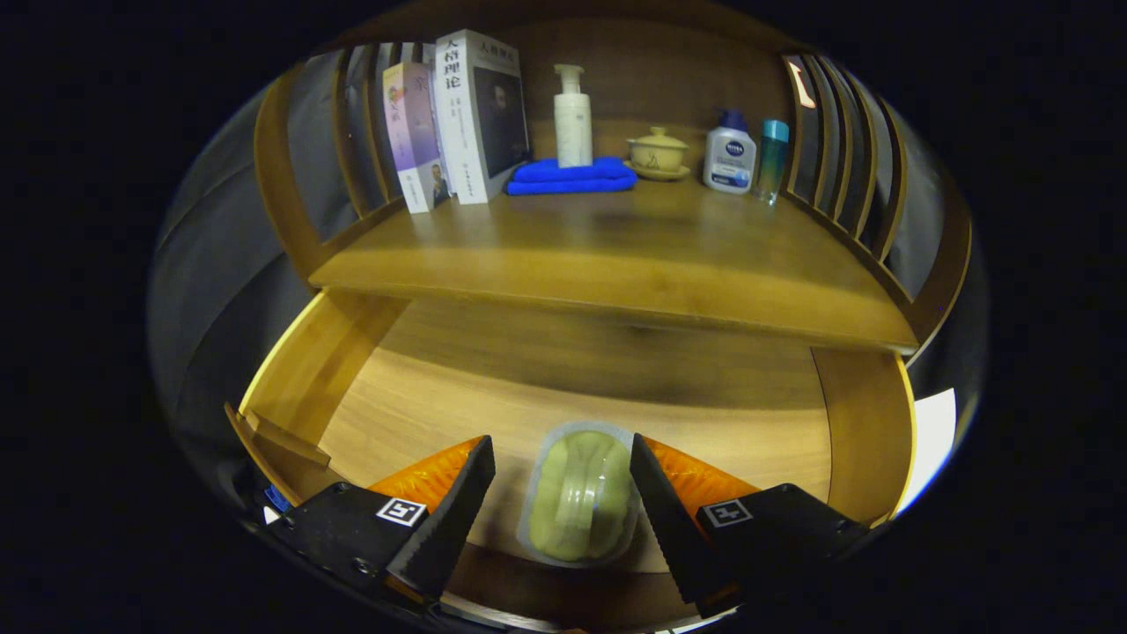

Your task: Pull open the drawer, take out the items inside it, and place them on the countertop above the cabinet.

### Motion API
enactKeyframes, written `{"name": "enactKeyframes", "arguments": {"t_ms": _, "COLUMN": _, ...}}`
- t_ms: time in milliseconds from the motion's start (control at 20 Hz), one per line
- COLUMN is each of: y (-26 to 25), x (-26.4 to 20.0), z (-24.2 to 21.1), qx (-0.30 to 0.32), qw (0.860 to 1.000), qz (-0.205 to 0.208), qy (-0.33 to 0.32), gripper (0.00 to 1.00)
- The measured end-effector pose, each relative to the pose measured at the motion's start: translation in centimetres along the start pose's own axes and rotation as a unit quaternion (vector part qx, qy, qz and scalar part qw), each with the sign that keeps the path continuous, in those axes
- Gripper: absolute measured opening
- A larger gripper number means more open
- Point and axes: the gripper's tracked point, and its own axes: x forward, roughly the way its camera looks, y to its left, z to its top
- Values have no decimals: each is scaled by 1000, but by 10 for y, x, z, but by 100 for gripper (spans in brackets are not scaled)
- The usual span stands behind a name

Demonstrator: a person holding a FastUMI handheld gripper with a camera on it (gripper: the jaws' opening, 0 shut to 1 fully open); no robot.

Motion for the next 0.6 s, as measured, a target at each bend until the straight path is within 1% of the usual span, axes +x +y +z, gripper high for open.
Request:
{"name": "enactKeyframes", "arguments": {"t_ms": 100, "y": 0, "x": 6, "z": -7, "qx": 10, "qw": 1000, "qz": 7, "qy": 15, "gripper": 91}}
{"name": "enactKeyframes", "arguments": {"t_ms": 200, "y": -2, "x": 11, "z": -13, "qx": 12, "qw": 999, "qz": 6, "qy": 31, "gripper": 85}}
{"name": "enactKeyframes", "arguments": {"t_ms": 250, "y": -4, "x": 11, "z": -11, "qx": 9, "qw": 1000, "qz": 3, "qy": 28, "gripper": 82}}
{"name": "enactKeyframes", "arguments": {"t_ms": 300, "y": -3, "x": 13, "z": -10, "qx": 10, "qw": 1000, "qz": 8, "qy": 29, "gripper": 79}}
{"name": "enactKeyframes", "arguments": {"t_ms": 450, "y": -7, "x": 9, "z": -8, "qx": 16, "qw": 999, "qz": 5, "qy": 29, "gripper": 46}}
{"name": "enactKeyframes", "arguments": {"t_ms": 500, "y": -3, "x": 13, "z": -8, "qx": 21, "qw": 999, "qz": 16, "qy": 28, "gripper": 36}}
{"name": "enactKeyframes", "arguments": {"t_ms": 550, "y": 1, "x": 11, "z": -9, "qx": 12, "qw": 999, "qz": 25, "qy": 23, "gripper": 25}}
{"name": "enactKeyframes", "arguments": {"t_ms": 600, "y": 2, "x": 8, "z": -8, "qx": 3, "qw": 1000, "qz": 25, "qy": 14, "gripper": 25}}
